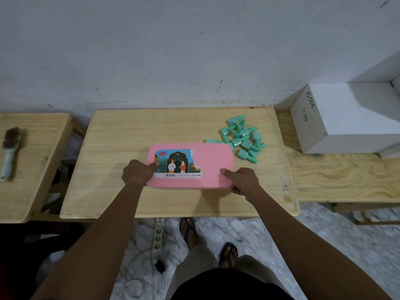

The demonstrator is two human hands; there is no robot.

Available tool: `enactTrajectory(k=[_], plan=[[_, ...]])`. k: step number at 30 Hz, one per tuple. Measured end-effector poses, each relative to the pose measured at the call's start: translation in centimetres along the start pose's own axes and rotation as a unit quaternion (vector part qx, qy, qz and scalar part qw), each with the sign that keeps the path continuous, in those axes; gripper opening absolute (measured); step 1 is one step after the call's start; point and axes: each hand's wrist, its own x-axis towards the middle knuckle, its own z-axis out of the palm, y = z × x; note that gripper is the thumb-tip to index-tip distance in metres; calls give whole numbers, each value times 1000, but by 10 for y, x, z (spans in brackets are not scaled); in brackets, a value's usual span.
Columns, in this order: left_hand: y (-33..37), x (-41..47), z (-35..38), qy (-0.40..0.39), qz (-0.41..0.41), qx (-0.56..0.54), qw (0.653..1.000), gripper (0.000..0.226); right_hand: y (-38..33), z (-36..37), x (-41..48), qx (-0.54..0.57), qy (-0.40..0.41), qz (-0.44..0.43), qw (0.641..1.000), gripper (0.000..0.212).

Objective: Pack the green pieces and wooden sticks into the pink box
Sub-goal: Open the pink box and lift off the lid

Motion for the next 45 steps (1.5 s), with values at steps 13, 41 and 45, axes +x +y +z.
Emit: enactTrajectory(k=[13,41,45], plan=[[3,-5,-3,-4,0,-8,1000,59,-10,1,-17,-86,68,-59,992,50],[11,-28,-35,-165,-91,-410,892,21,-60,-13,-37,101,-110,5,989,26],[18,-27,-42,-171,-104,-435,878,23,-66,-19,-36,125,-143,14,982,20]])
